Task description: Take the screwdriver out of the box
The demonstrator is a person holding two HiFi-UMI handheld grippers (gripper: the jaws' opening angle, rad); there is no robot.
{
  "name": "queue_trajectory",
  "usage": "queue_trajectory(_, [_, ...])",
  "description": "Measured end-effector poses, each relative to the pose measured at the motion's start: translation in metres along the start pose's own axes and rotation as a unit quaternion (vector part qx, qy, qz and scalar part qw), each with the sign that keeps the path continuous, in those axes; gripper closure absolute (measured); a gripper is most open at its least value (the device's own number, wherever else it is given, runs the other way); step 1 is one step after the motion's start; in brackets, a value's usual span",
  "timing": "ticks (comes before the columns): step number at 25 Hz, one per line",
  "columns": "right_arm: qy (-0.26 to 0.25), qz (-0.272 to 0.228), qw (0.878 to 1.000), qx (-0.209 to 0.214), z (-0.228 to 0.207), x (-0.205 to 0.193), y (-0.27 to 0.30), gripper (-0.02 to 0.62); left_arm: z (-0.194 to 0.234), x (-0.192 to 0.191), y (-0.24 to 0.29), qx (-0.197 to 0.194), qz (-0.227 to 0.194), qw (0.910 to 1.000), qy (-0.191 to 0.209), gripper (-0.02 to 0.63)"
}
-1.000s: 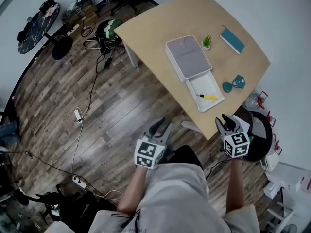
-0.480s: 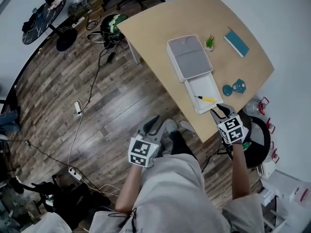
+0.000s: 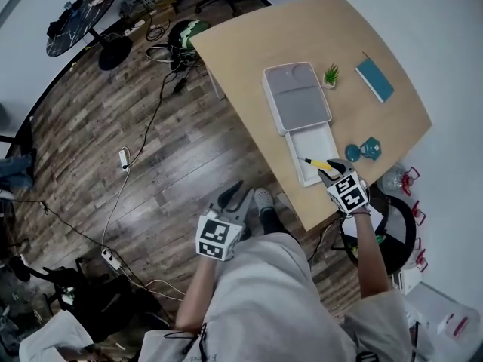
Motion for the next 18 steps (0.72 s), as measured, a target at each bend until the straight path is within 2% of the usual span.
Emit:
queue_trajectory(9, [-0.051,0.039,0.997,0.046,-0.014,-0.007,0.032,0.446,-0.002,0.001,0.009,0.038,-0.009,0.9992,0.000,0.503])
queue_trajectory(14, [-0.118,0.078,0.987,0.074,-0.016,-0.009,0.051,0.446,-0.001,-0.003,0.016,0.056,-0.004,0.9983,-0.013,0.503])
queue_trajectory(18, [-0.153,0.101,0.978,0.100,-0.018,-0.015,0.069,0.446,-0.001,0.001,0.023,0.074,-0.005,0.9972,-0.004,0.503])
Point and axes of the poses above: the fingertips, and each gripper's own axes: y forward along the fingers, z to its left, x out of its top, the point moved 5 cm from there along -y, backward along the fingers
